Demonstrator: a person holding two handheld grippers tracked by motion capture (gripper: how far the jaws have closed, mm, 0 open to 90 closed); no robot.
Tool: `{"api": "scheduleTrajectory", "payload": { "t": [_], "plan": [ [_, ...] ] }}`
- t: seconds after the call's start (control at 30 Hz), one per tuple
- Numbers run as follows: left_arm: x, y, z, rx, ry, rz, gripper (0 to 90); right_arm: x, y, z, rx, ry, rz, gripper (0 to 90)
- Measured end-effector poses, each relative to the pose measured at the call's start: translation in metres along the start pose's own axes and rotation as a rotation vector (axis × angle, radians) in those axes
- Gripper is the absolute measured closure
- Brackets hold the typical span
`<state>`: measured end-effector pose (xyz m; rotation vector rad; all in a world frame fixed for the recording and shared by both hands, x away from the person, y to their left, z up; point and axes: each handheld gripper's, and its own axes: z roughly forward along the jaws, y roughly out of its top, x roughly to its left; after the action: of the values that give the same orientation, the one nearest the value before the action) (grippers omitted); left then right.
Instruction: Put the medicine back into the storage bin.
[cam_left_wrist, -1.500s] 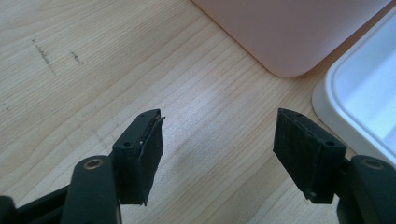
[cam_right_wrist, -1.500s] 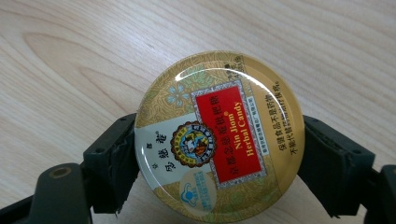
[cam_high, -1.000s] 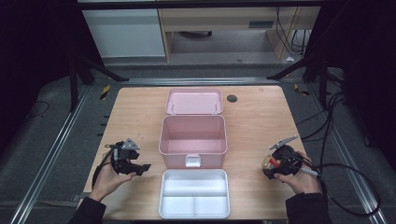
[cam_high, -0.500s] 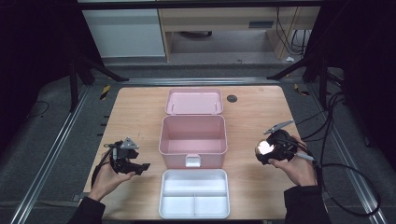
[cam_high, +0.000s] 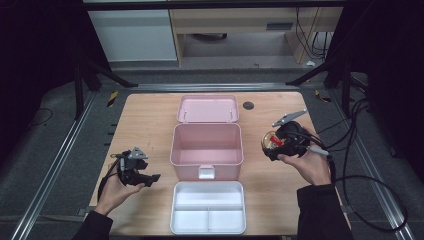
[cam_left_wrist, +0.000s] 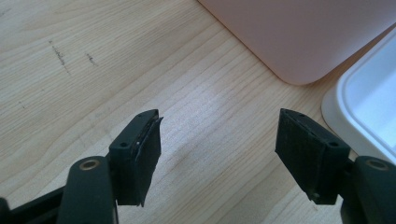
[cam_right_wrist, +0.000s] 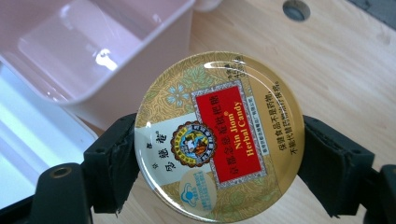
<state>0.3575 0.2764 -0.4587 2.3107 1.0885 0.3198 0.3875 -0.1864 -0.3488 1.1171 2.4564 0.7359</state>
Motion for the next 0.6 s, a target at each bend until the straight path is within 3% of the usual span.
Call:
{"api": "scheduleTrajectory", "payload": {
  "t": [0.23,0.6],
  "plan": [
    [0.001,0.0,-0.001,-0.014,0.004,-0.013,30.8,0.008,0.026,-0.003,-0.051,0.027,-0.033,20.6],
    [0.002,0.0,-0.002,-0.019,0.002,-0.018,30.6,0.021,0.067,0.015,-0.037,0.066,-0.08,20.6]
  ]
}}
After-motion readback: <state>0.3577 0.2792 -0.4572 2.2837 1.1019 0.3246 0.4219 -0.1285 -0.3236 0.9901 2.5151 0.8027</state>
